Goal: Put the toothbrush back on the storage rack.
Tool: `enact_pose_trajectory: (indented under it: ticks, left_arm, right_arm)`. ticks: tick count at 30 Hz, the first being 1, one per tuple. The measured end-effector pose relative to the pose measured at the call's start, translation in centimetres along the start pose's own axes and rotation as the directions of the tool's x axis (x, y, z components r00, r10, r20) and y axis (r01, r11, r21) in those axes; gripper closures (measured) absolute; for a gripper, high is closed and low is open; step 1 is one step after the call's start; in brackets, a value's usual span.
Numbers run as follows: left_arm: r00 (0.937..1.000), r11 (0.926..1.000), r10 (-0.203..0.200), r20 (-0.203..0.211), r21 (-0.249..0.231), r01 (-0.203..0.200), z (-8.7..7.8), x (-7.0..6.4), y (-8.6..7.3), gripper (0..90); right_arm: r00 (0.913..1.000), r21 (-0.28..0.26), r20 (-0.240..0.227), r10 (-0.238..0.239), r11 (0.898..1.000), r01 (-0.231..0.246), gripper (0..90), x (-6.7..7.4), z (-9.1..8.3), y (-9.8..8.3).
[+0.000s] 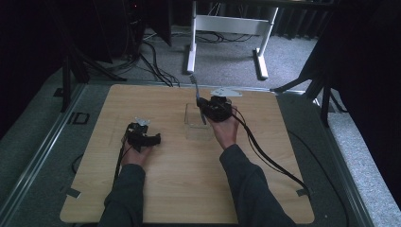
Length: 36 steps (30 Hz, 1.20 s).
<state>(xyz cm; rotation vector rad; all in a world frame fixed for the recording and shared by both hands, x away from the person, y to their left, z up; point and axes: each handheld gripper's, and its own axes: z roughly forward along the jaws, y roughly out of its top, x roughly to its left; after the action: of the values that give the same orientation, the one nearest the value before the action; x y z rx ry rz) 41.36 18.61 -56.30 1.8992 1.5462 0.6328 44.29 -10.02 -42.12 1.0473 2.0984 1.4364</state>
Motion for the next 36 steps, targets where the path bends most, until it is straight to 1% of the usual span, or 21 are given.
enact_pose_trajectory:
  ticks: [3, 9, 22, 31, 36]
  left_arm:
    - [1.0, 1.0, -0.001, 0.0, -0.001, 0.001, 0.0, 0.0, 0.0, 15.7]
    - [1.0, 1.0, 0.0, 0.0, 0.0, 0.0, 0.0, 0.0, 0.0, 15.7]
    - [1.0, 1.0, 0.0, 0.0, 0.0, 0.0, 0.0, 0.0, 0.0, 15.7]
    - [1.0, 1.0, 0.0, 0.0, 0.0, 0.0, 0.0, 0.0, 0.0, 15.7]
    - [1.0, 1.0, 0.0, 0.0, 0.0, 0.0, 0.0, 0.0, 0.0, 15.7]
  right_arm:
    - [1.0, -0.002, 0.002, 0.002, 1.0, -0.002, 81.5, -0.1, 0.1, 0.0]
    - [0.9996, 0.017, 0.026, -0.009, 1.0, 0.009, 81.5, -0.6, 0.4, 0.0]
    - [0.9982, 0.041, 0.04, -0.044, 0.998, 0.042, 81.5, -1.2, 0.9, -0.1]
    - [0.9975, 0.052, 0.048, -0.051, 0.997, 0.049, 81.5, -1.2, 1.1, -0.2]
    - [0.9966, 0.072, 0.053, -0.063, 0.996, 0.059, 81.4, -1.1, 1.3, -0.7]
